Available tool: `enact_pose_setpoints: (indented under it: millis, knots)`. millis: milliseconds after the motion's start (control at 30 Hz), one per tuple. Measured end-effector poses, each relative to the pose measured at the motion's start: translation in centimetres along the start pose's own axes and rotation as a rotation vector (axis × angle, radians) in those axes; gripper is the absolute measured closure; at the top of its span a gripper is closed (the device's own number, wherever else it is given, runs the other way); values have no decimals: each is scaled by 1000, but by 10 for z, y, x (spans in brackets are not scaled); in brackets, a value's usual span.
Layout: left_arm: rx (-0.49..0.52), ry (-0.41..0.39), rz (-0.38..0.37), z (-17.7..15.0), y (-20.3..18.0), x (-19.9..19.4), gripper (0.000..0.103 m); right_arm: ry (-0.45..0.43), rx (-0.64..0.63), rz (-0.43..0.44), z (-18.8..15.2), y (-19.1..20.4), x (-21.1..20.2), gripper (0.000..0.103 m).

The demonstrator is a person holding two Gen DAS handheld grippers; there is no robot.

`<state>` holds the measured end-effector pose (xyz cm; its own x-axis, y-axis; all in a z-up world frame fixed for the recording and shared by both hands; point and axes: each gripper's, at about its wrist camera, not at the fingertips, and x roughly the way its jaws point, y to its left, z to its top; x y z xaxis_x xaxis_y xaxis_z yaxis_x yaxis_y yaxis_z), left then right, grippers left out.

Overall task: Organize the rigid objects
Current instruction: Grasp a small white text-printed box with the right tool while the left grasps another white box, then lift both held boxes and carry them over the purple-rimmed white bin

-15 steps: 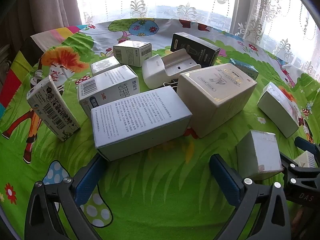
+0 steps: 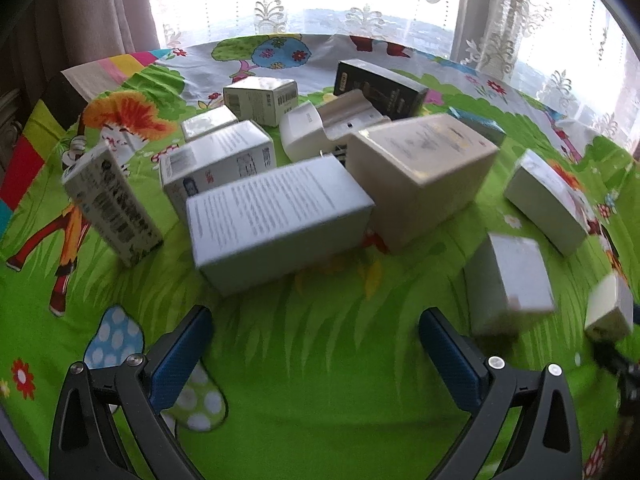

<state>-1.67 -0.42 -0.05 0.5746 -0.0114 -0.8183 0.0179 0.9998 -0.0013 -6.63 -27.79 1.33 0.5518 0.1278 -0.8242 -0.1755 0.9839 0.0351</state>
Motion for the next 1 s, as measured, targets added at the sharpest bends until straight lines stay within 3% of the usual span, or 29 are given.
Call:
enact_pose_setpoints:
  millis: [100,200,300,600,633,667,700,733,767,1000]
  knots:
    - [23,47,-33,-11,-9,-12,0,12,7,-8,-2,-6,-3,0]
    - [105,42,-108,-21,-37,-21,0,18,15,-11,-5,-8,-6,0]
    - [177,31,-116,-21,-65,-18,0,14,8,-9,-4,-8,-5,0]
    - [145,11,-103,17,-93,10,0,8,-98,59,22,9,14,0]
    - [146,0,-105,17,-92,11,3,3,-111,67,24,12,15,0]
    - [148,-21,-111,17,-93,8,19,-4,-123,72,25,14,16,0]
    - [156,-44,-117,16,-93,5,47,-12,-131,79,26,16,16,10]
    - [170,-67,-128,13,-93,1,57,-29,-140,92,26,17,14,25]
    - [178,-75,-134,10,-93,-1,62,-59,-159,114,25,20,8,58]
    - [173,-77,-142,6,-89,-5,62,-71,-160,113,19,25,3,57]
